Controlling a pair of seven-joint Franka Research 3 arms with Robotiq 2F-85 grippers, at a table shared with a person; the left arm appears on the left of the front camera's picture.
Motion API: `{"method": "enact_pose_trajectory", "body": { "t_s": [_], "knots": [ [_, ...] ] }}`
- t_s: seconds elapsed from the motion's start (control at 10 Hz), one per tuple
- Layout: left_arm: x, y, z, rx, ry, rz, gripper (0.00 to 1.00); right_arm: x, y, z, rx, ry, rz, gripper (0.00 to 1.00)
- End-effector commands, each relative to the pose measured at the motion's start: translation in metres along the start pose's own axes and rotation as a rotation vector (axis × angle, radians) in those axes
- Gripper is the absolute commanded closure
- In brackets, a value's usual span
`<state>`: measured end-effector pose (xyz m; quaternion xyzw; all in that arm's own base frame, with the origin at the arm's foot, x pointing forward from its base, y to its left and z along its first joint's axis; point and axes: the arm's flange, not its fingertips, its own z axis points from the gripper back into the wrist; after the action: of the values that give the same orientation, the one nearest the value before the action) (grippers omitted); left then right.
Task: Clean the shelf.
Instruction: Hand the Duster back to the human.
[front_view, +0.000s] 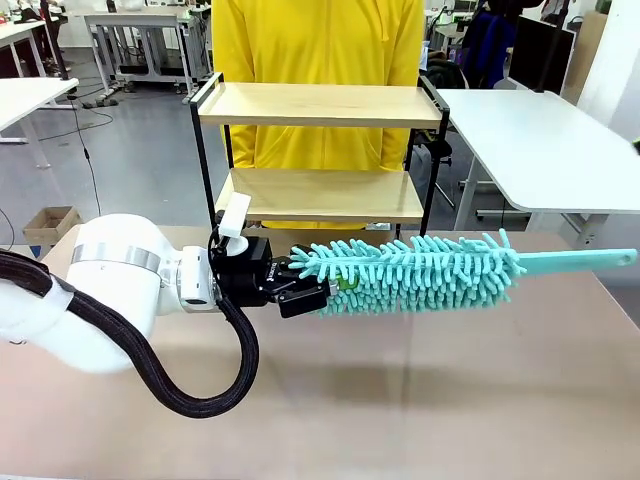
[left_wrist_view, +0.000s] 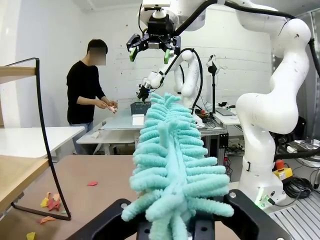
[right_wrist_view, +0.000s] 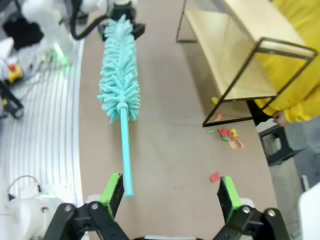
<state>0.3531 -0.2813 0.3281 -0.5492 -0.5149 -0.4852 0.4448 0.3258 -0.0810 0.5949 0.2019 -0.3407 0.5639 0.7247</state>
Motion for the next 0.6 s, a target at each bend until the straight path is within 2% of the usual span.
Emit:
{"method": "enact_pose_trajectory", "body": {
  "t_s": [0.0, 0.1, 0.2, 0.3, 0.5],
  "knots": [
    [0.003, 0.000, 0.000, -0.009, -0.012, -0.009, 1.00, -0.023, 0.004, 0.008, -0.034, -0.112, -0.037, 0.00],
    [0.003, 0.000, 0.000, -0.009, -0.012, -0.009, 1.00, -0.029, 0.006, 0.013, -0.042, -0.127, -0.046, 0.00],
    [0.003, 0.000, 0.000, -0.009, -0.012, -0.009, 1.00, -0.016, -0.001, 0.012, -0.021, -0.049, -0.044, 0.00],
    [0.000, 0.000, 0.000, 0.000, 0.000, 0.000, 0.83, -0.016, -0.001, 0.012, -0.021, -0.049, -0.044, 0.00],
    [0.048, 0.004, 0.007, 0.035, -0.033, -0.028, 0.83, -0.016, -0.001, 0.012, -0.021, -0.049, -0.044, 0.00]
  ]
}}
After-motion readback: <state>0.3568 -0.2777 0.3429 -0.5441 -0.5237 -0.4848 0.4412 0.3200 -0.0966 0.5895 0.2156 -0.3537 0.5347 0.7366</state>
